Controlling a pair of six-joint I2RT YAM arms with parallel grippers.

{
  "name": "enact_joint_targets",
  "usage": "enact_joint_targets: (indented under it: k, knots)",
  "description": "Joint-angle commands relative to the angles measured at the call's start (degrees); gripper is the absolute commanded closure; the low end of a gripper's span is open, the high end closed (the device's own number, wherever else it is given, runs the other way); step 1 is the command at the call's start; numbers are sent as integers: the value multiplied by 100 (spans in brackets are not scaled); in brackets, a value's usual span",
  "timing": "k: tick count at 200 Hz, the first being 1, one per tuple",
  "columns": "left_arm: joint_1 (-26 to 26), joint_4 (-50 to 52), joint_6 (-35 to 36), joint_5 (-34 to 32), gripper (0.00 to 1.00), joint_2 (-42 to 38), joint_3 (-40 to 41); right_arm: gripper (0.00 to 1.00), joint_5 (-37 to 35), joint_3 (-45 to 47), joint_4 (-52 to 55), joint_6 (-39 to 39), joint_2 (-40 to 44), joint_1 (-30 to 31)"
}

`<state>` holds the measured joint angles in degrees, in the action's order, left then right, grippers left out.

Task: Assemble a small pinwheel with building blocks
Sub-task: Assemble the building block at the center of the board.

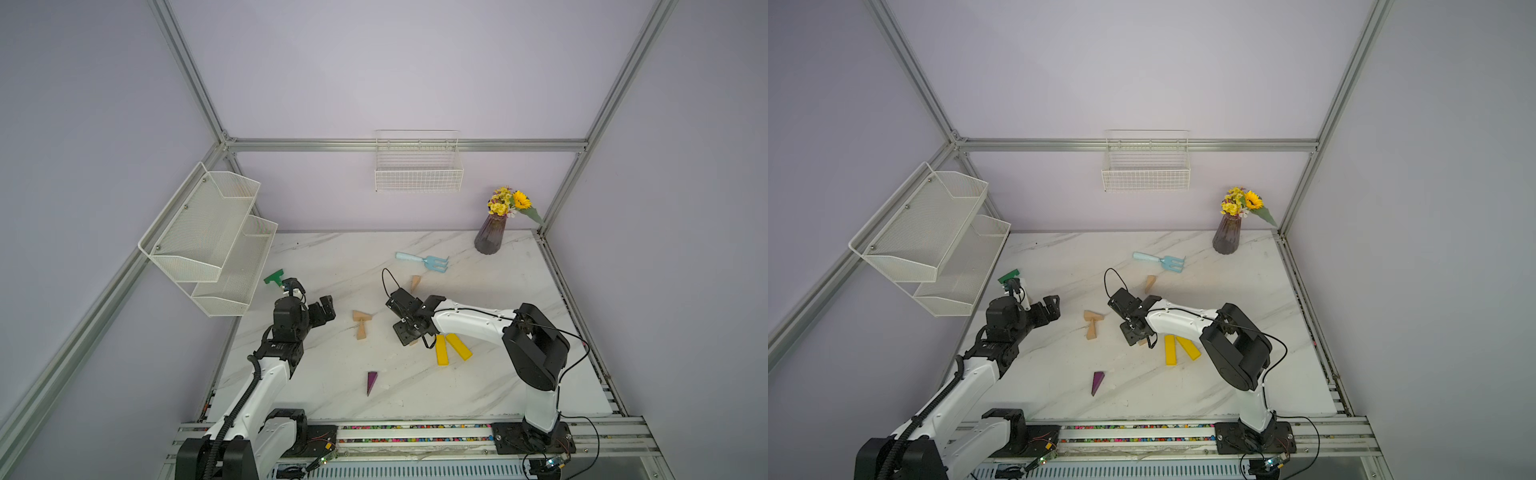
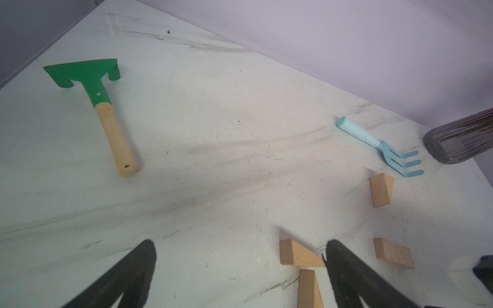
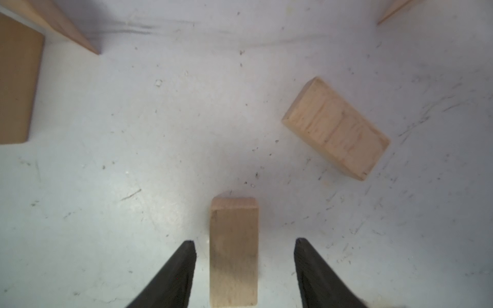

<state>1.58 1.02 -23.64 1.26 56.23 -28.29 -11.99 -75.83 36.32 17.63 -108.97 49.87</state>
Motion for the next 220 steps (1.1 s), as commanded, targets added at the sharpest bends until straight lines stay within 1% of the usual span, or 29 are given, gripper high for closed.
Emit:
enact_joint_targets:
  k: [1, 31, 50, 117, 137, 175, 201, 220]
  knots:
    - [35, -137, -104, -47, 0, -164, -124, 35, -36, 135, 334, 325, 432, -30]
    - [35, -206, -71, -71, 0, -122, -128, 34, 238, 463, 349, 289, 750, 26]
    - [35, -245, -96, -64, 0, -36, -169, 34, 343, 593, 281, 293, 798, 88]
    - [35, -316, -185, 57, 0, 117, -206, 37, 422, 474, 131, 159, 249, 154]
    - [35, -304, -185, 62, 0, 110, -201, 39, 201, 518, 173, 265, 97, 146]
    - [38, -279, -159, 59, 0, 117, -193, 47, -85, 561, 134, 547, 200, -220]
    - [44, -285, -167, 85, 0, 125, -198, 49, -247, 479, 80, 610, 139, -509]
    - [44, -282, -170, 103, 0, 118, -207, 49, -262, 400, 5, 628, 89, -610]
